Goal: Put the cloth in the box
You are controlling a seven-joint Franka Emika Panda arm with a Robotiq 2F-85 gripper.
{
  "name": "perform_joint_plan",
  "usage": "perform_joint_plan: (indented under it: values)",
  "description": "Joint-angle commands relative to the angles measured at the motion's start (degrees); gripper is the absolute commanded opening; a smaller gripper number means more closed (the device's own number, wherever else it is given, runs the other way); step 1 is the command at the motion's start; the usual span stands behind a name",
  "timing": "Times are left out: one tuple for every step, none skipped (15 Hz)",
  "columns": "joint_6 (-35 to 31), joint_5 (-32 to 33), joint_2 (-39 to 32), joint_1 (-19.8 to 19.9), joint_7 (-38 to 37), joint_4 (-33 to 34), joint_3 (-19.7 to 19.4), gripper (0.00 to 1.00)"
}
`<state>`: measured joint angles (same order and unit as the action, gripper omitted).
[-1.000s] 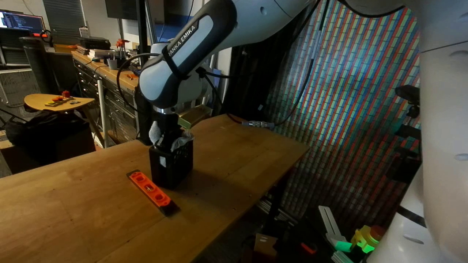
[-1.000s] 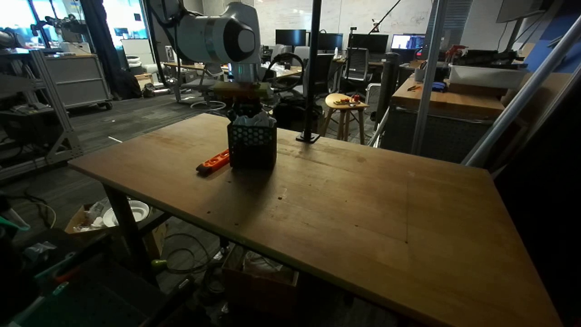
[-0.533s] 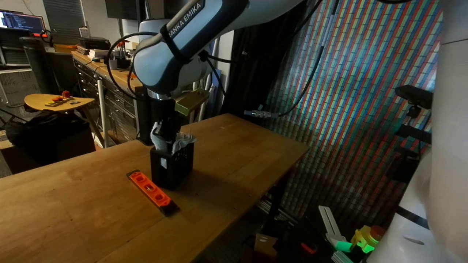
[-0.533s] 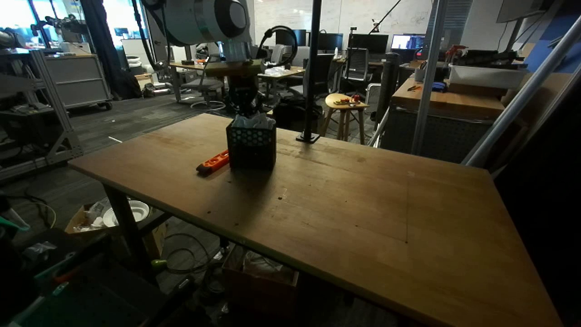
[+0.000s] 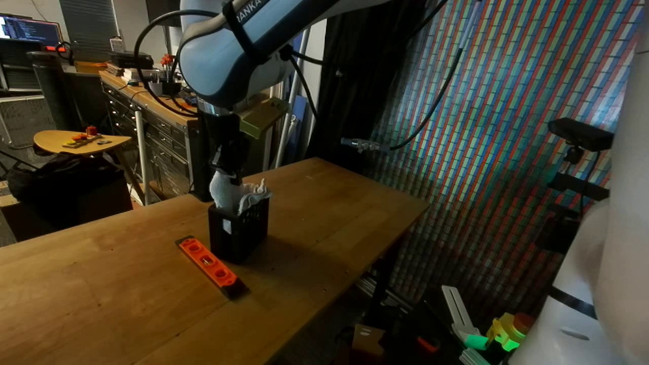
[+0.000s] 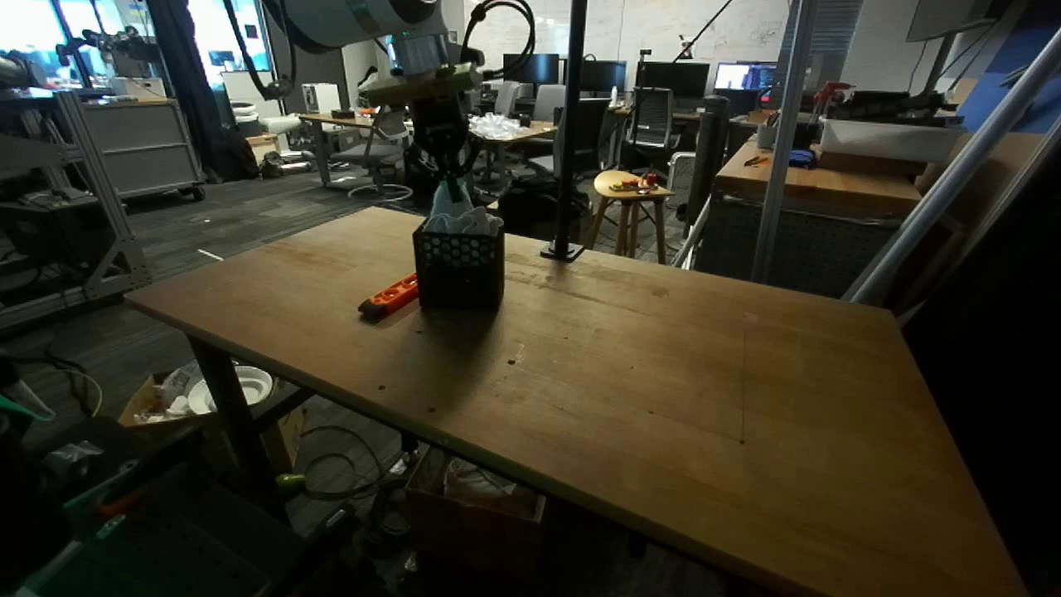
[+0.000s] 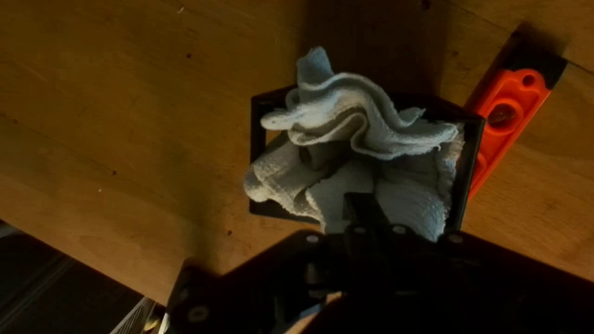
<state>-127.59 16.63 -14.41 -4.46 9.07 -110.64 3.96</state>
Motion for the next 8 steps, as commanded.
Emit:
perform_joint_plan:
  values:
    - [3.2,3.5,1.3,-1.6,-1.0,3.1,-0.3,0.02]
    - [3.6,4.2,1.2,-1.8,-0.9,4.0,-0.2,0.02]
    - [4.1,4.8,1.0,-2.1,-0.7,5.1,-0.1,0.02]
    - [4.5,5.3,0.6,-2.3,-0.6,6.1,-0.1,0.02]
    - [4.9,5.7,0.1,-2.5,-0.5,7.1,0.0,0.02]
    - [5.3,5.8,-0.3,-2.8,-0.2,8.1,0.2,0.02]
    - [5.7,6.1,-0.8,-3.0,0.0,9.0,0.3,0.02]
    - [5.8,6.2,-1.4,-3.3,0.0,9.8,0.4,0.02]
